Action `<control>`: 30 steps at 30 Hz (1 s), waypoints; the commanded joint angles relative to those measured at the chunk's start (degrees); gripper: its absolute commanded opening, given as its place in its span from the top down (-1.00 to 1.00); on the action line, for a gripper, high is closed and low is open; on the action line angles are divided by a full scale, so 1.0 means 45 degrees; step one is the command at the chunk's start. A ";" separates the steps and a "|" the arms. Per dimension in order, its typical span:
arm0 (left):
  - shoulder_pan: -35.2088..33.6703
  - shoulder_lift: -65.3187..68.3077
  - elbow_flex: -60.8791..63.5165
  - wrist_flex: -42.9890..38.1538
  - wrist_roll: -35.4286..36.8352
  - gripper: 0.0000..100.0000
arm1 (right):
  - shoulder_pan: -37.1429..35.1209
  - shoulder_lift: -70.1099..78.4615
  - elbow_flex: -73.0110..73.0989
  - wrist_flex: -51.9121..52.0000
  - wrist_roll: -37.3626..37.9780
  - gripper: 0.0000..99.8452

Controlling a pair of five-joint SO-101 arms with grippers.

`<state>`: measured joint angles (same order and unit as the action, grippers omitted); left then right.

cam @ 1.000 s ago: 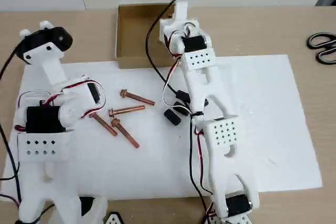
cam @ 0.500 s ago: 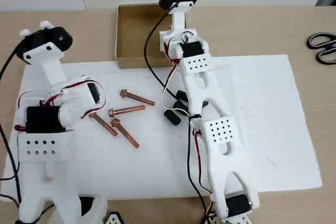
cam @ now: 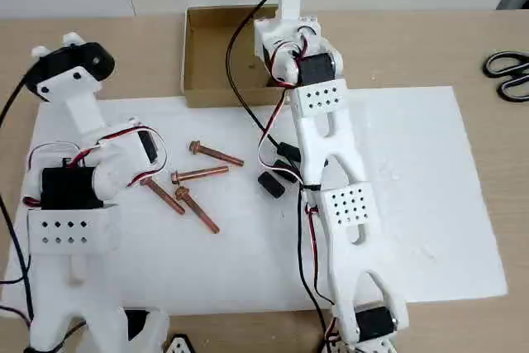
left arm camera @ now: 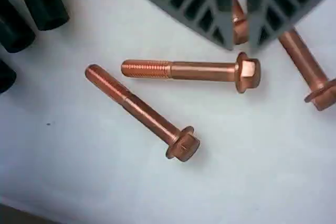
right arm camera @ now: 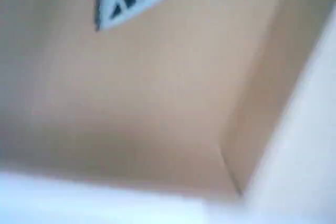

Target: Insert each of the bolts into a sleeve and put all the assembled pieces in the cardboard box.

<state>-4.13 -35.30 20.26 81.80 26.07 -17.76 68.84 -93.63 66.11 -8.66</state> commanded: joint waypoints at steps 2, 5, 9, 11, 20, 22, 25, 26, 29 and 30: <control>-0.0020 -0.0117 -0.0440 0.0078 0.0039 0.99 | -0.0107 -0.1631 -0.0508 0.2139 -0.0938 0.58; -0.0020 -0.0117 -0.0440 0.0078 0.0039 0.99 | -0.0303 -0.2100 -0.0547 0.3858 -0.1563 0.58; -0.0039 -0.0117 -0.0440 0.0078 0.0039 0.99 | -0.0518 -0.2628 -0.0547 0.6613 -0.1993 0.58; -0.0039 -0.0117 -0.0440 0.0098 0.0039 0.99 | -0.0557 -0.2784 -0.0527 0.7394 -0.1954 0.58; -0.0039 -0.0117 -0.0440 0.0137 0.0039 0.99 | -0.0537 -0.4015 0.0176 0.7551 -0.1778 0.58; -0.0039 -0.0117 -0.0440 0.0137 0.0039 0.99 | -0.0537 -0.4503 0.1094 0.7570 -0.1016 0.58; -0.0039 -0.0117 -0.0440 0.0156 0.0020 0.99 | -0.0537 -0.5656 0.3087 0.7570 -0.0137 0.58; -0.0059 -0.0117 -0.0440 0.0234 0.0000 0.99 | -0.0537 -0.6085 0.3868 0.7551 0.0000 0.58; -0.0039 -0.0117 -0.0459 0.0899 -0.0020 0.99 | -0.0479 -0.7355 0.6252 0.7531 0.0625 0.58; -0.0039 -0.0117 -0.0459 0.1133 -0.0020 0.99 | -0.0459 -0.7766 0.7053 0.7512 0.1211 0.58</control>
<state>-4.13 -35.30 20.26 84.53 26.07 -19.87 41.58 -70.24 99.08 -7.96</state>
